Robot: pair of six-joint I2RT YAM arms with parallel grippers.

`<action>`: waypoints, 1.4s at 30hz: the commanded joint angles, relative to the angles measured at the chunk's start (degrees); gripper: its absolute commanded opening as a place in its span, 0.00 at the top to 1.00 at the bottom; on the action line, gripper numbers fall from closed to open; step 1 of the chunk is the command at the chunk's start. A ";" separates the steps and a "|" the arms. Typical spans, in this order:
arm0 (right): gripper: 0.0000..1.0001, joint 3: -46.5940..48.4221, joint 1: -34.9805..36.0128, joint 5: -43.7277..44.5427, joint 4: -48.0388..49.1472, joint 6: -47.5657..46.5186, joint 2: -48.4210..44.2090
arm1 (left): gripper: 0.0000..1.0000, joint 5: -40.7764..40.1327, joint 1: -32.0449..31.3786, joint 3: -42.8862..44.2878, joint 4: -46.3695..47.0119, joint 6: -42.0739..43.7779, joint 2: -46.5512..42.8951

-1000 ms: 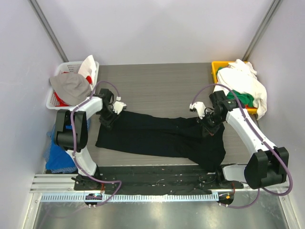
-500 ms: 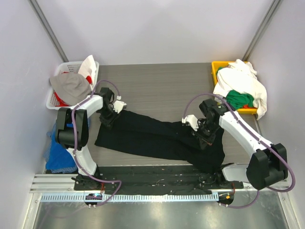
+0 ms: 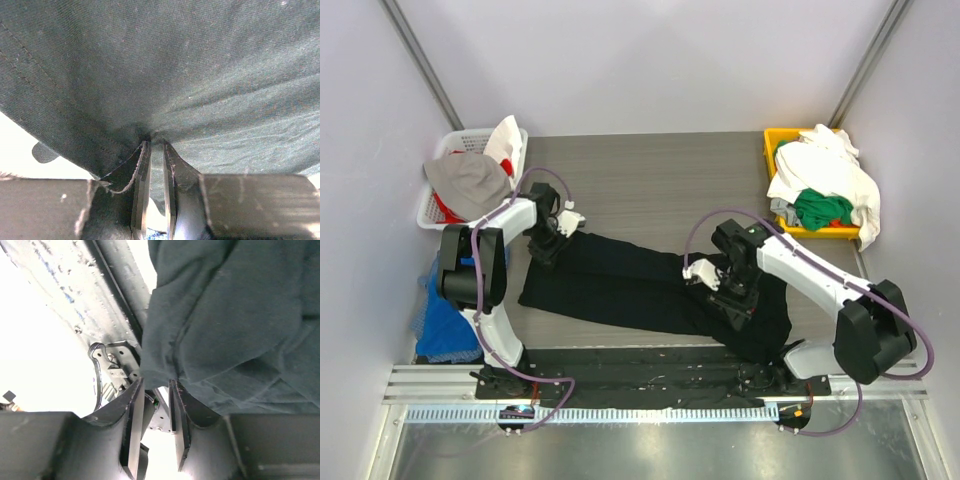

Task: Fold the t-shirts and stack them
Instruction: Fold the other side of the tshirt into a rectangle

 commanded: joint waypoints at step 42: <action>0.50 0.83 0.98 9.49 13.01 5.54 6.05 | 0.81 -3.14 0.19 -0.29 2.17 2.21 1.33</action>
